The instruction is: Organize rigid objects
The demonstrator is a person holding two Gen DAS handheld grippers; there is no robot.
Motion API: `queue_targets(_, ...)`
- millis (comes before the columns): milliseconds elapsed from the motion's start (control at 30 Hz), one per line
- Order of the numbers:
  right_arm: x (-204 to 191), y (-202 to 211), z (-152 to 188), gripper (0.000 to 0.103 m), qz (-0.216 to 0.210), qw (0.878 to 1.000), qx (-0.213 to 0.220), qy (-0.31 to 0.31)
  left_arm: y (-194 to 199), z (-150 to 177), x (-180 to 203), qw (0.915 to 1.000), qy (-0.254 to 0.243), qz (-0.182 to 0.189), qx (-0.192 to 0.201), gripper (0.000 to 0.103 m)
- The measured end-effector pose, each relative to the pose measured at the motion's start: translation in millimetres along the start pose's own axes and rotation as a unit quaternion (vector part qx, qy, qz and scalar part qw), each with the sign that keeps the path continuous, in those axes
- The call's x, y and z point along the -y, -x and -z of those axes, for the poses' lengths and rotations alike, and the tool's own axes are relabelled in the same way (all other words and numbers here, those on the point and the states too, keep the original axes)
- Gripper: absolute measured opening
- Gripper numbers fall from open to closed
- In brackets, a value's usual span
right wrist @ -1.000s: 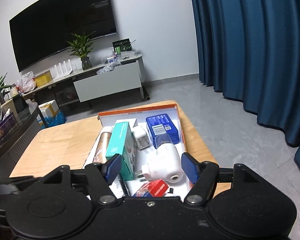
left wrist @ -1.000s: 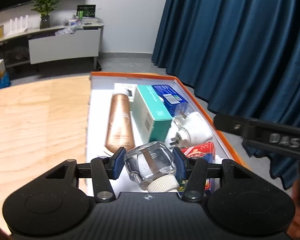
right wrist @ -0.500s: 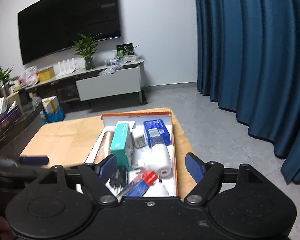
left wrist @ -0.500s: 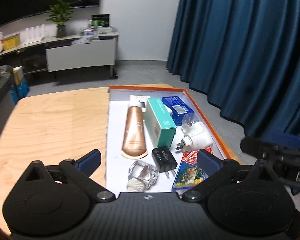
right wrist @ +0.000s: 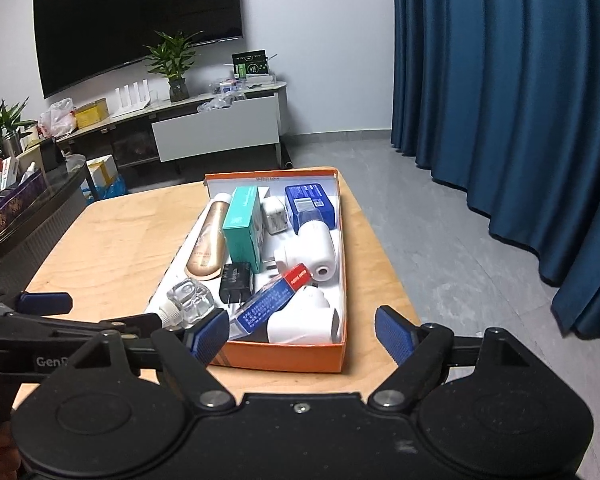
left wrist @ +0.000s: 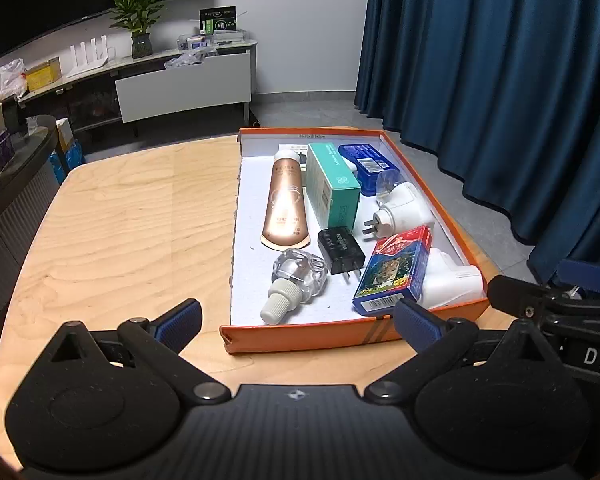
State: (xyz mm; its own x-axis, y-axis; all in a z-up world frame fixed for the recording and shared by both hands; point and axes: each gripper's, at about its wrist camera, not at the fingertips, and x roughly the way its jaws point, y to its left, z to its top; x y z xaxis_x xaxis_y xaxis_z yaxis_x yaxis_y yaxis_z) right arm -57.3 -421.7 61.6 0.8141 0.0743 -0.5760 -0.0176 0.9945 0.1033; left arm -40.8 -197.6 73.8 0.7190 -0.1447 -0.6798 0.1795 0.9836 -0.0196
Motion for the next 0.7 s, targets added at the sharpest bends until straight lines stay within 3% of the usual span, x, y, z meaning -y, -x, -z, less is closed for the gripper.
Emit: queue_targets(700, -1.5, -9.5, 2.8, 0.094, 0.003, 1.000, -0.016, 0.005, -10.6, 3.2, -0.8, 0.9998, 0.005, -0.008, -0.019, 0.103)
